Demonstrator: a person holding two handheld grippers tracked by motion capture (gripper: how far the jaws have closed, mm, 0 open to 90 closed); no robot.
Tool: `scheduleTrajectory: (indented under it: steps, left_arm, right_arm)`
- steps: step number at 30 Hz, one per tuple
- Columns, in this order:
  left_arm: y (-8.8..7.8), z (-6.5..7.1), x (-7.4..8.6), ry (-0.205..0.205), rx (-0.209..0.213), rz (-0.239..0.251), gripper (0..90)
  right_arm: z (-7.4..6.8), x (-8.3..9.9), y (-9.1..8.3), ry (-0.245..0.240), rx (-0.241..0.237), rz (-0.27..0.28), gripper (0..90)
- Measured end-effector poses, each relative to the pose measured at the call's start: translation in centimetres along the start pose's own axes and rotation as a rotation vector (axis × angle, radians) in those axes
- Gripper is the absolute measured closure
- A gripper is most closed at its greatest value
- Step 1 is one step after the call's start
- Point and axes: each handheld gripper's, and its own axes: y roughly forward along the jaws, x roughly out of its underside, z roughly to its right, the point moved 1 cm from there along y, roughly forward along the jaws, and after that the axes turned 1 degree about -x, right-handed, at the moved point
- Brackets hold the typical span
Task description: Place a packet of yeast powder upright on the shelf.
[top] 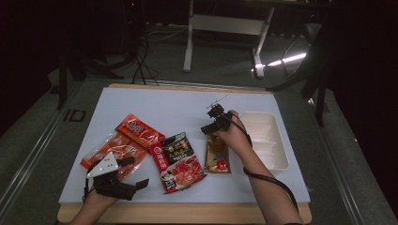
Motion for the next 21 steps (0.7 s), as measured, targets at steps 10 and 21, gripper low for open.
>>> scheduleTrajectory:
  steps: [10,21]
  left_arm:
    - [0.1,-0.1,0.1,-0.003,0.007,-0.011,1.9]
    - [0.2,0.0,0.1,0.002,0.006,-0.016,1.9]
  right_arm:
    - [0.2,0.2,2.1,-0.002,0.008,-0.104,18.1]
    - [0.4,0.9,2.5,0.028,-0.042,-0.181,55.6]
